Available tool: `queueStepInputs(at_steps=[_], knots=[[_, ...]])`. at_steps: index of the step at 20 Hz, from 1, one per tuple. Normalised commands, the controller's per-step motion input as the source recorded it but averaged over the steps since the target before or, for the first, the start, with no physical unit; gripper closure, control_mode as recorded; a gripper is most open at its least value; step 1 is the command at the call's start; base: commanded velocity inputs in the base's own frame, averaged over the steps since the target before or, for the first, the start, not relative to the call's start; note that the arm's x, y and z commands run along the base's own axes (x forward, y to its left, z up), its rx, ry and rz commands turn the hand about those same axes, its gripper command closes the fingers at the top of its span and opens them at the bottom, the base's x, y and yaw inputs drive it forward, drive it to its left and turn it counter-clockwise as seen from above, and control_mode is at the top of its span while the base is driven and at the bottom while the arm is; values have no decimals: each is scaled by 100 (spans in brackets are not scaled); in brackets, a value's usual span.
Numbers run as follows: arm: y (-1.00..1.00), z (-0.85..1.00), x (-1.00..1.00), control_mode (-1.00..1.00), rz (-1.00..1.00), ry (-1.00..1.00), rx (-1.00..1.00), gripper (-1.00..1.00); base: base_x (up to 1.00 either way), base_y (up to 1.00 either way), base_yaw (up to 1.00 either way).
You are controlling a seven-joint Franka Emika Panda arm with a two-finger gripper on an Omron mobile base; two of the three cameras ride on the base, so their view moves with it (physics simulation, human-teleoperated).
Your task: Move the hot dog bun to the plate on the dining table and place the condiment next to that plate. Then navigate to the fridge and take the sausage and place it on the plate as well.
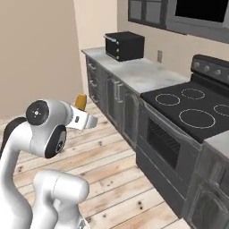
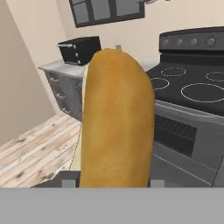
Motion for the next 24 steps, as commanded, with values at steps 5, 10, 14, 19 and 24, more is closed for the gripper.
queueStepInputs(at_steps=[5, 10, 14, 19, 24], knots=[[0, 0, 0, 100, 0, 0, 0, 100, -42, 37, 61], [0, 0, 0, 100, 0, 0, 0, 100, -74, -35, 43], [0, 0, 0, 100, 0, 0, 0, 100, -89, -61, 39], [0, 0, 0, 100, 0, 0, 0, 100, 32, -20, 50], [0, 0, 0, 100, 0, 0, 0, 100, 90, -37, 58]])
